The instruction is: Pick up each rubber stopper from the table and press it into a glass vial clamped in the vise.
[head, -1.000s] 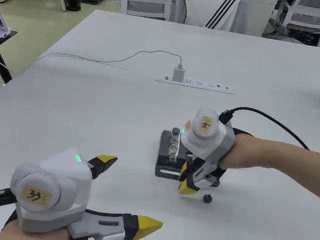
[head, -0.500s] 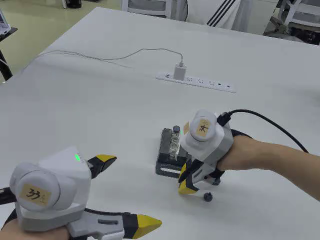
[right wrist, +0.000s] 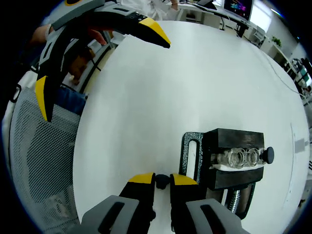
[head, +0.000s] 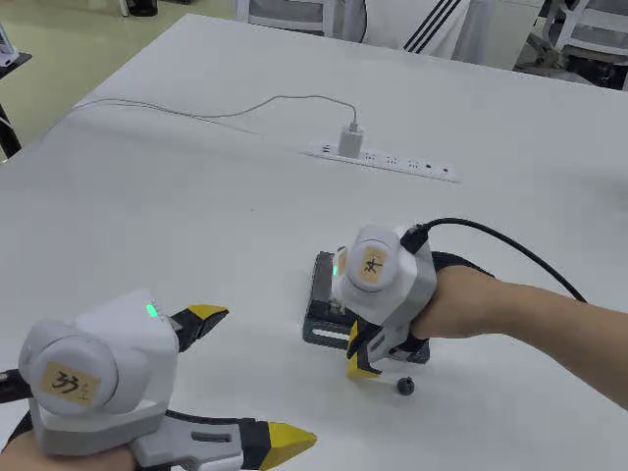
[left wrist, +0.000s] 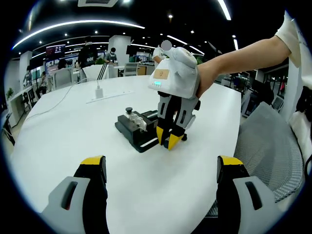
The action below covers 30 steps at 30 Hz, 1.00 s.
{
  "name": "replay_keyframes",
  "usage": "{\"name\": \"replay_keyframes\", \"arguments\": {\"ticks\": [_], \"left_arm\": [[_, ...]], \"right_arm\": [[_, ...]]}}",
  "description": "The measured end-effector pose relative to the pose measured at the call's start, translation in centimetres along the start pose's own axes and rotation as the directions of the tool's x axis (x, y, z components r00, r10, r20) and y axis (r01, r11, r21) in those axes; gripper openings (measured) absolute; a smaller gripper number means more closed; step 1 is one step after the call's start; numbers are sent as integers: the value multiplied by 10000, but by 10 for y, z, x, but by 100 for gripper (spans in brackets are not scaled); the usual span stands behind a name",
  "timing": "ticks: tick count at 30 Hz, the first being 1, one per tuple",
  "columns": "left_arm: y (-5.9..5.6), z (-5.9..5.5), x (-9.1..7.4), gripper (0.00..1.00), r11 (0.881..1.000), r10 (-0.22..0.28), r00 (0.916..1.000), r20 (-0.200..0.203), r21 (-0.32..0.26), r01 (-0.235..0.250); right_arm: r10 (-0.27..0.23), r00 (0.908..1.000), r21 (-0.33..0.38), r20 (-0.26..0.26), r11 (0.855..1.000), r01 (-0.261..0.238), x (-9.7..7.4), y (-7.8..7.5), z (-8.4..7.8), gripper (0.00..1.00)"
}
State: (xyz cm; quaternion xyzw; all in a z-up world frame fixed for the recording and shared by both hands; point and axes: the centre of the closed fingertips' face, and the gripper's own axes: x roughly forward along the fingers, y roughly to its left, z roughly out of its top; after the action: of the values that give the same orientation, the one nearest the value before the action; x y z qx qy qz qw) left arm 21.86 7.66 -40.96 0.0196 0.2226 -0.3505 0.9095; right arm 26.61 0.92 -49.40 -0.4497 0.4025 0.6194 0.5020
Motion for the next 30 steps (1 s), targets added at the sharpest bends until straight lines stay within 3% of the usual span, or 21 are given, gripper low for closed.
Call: {"name": "replay_keyframes", "arguments": {"ticks": [9, 19, 22, 25, 27, 30], "left_arm": [[1, 2, -1, 93, 10000, 42, 10000, 44, -7, -42], [-2, 4, 0, 92, 10000, -23, 9999, 98, 62, 22], [-2, 5, 1, 91, 10000, -30, 9999, 125, 61, 29], [-3, 6, 2, 91, 9999, -88, 9999, 96, 132, 86], [-4, 8, 3, 91, 9998, -133, 9998, 116, 131, 131], [-6, 8, 6, 90, 9997, -185, 9998, 101, 179, 183]], "right_arm": [[44, 9996, 461, 262, 9989, -56, -1, -2, 0, 7], [-24, 9888, 1720, 1494, 9848, -236, -8, -1, -3, 7], [-306, 9792, 2032, 2004, 9791, -110, -15, -2, -1, 7], [-898, 9598, 2610, 2661, 9652, 179, -26, -8, 4, 7], [-1125, 9513, 2616, 2869, 9645, 351, -33, -9, 5, 7], [-1607, 9191, 2996, 3597, 9528, 493, -47, -12, 11, 7]]}}
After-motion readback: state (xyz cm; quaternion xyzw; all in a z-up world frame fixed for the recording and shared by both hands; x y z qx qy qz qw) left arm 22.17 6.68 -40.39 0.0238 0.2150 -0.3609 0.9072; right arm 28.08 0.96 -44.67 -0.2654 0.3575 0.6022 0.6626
